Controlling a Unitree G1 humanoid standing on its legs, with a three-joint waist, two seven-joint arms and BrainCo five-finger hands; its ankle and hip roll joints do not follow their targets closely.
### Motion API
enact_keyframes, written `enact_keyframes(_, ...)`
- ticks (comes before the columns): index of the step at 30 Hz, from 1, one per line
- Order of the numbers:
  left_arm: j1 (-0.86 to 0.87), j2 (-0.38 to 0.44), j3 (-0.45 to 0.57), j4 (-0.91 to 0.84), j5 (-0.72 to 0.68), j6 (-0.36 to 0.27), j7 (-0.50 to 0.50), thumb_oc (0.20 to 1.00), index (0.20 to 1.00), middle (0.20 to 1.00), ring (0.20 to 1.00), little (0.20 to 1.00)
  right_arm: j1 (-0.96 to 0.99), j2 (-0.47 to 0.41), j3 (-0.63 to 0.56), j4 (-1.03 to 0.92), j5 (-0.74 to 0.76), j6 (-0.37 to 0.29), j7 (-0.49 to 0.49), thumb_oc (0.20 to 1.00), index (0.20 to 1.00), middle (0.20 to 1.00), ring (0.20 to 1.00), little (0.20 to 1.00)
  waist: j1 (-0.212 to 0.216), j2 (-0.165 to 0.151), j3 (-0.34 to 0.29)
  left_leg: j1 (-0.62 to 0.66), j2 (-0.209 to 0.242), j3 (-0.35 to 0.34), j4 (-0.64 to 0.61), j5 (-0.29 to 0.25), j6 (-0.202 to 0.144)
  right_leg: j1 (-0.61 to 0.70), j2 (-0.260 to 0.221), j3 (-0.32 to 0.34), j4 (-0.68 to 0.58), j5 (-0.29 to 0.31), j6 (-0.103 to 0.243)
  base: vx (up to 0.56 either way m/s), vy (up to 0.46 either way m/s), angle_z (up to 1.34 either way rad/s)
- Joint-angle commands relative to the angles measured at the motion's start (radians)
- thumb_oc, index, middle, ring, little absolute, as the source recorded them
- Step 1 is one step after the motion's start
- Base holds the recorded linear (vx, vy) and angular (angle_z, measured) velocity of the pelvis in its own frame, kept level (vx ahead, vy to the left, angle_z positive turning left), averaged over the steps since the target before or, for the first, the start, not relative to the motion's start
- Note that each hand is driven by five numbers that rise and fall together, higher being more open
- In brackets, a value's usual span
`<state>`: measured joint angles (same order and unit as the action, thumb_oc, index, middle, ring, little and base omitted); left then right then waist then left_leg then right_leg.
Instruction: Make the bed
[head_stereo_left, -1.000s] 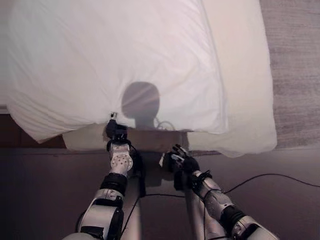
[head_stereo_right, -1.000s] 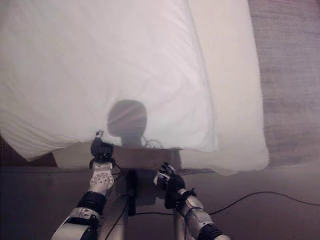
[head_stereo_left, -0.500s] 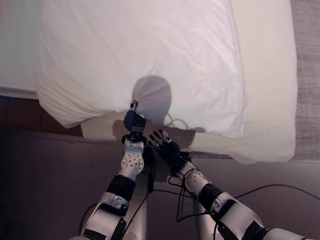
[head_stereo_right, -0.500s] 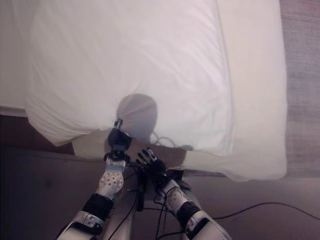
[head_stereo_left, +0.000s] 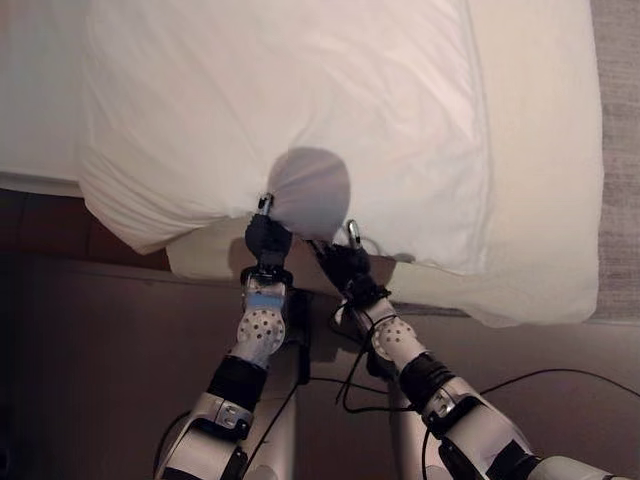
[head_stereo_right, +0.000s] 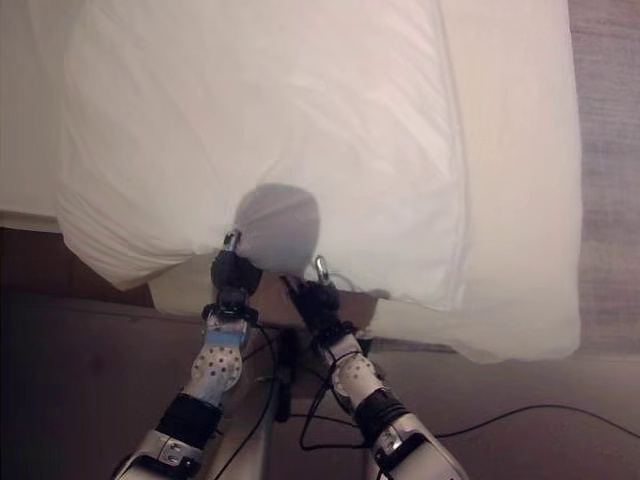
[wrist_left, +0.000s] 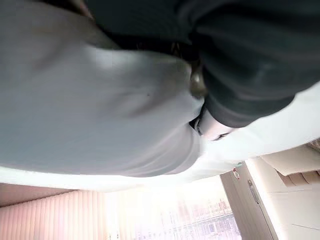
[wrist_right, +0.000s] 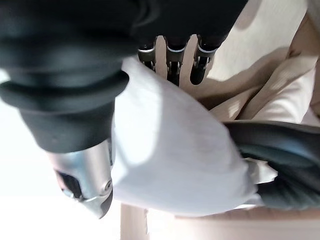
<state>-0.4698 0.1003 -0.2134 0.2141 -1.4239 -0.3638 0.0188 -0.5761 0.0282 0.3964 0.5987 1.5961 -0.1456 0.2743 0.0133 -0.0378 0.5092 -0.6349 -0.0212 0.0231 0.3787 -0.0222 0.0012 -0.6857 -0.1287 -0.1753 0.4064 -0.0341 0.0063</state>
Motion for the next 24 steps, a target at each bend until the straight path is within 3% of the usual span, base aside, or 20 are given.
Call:
enact_keyframes(1,0.013,-0.025,0.018,-0.204,0.13,-0.079,0.013,0.2,0.2,0.2,0.2,0.2,0.03,-0.016,-0.105,-0.119,0.052,-0.078,0.039,1.0,1.0,1.0,1.0,1.0,-0.006,0.063,-0.053,-0.046,0.002,0.0,0.015,-0.009,-0.02,0.02,0.017,0.02,-0.056,0.02,0.095,0.0,0.0,0.0)
enact_keyframes(7,0.029,-0.024,0.069,-0.227,0.184,-0.135,0.095,0.2,0.2,0.2,0.2,0.2,0.022,-0.048,-0.199,-0.131,0.066,-0.122,0.032,1.0,1.0,1.0,1.0,1.0,-0.005,0.073,-0.056,-0.055,-0.004,0.0,0.026,-0.017,-0.013,0.009,0.017,0.024,-0.043,0.013,0.098,0.0,0.0,0.0)
enact_keyframes(11,0.025,-0.033,0.115,-0.286,0.215,-0.191,0.189,0.2,0.2,0.2,0.2,0.2,0.003,-0.067,-0.278,-0.13,0.072,-0.181,-0.035,1.0,1.0,1.0,1.0,1.0,-0.004,0.082,-0.06,-0.065,-0.007,-0.005,0.025,-0.013,-0.009,-0.006,0.014,0.023,-0.038,0.015,0.098,0.0,0.0,0.0)
enact_keyframes(18,0.01,-0.023,0.159,-0.333,0.295,-0.215,0.289,0.2,0.2,0.2,0.2,0.2,-0.017,-0.106,-0.366,-0.116,0.051,-0.254,-0.126,1.0,1.0,1.0,1.0,1.0,-0.001,0.085,-0.07,-0.071,-0.01,-0.011,0.025,-0.013,-0.008,-0.01,0.013,0.021,-0.038,0.015,0.099,0.0,0.0,0.0)
enact_keyframes(24,0.013,-0.02,0.171,-0.326,0.304,-0.21,0.3,0.2,0.2,0.2,0.2,0.2,-0.031,-0.124,-0.41,-0.103,0.051,-0.289,-0.153,1.0,1.0,1.0,1.0,1.0,0.001,0.089,-0.077,-0.083,-0.01,-0.008,0.043,-0.021,-0.006,-0.021,0.01,0.024,-0.022,0.01,0.099,0.0,0.0,0.0)
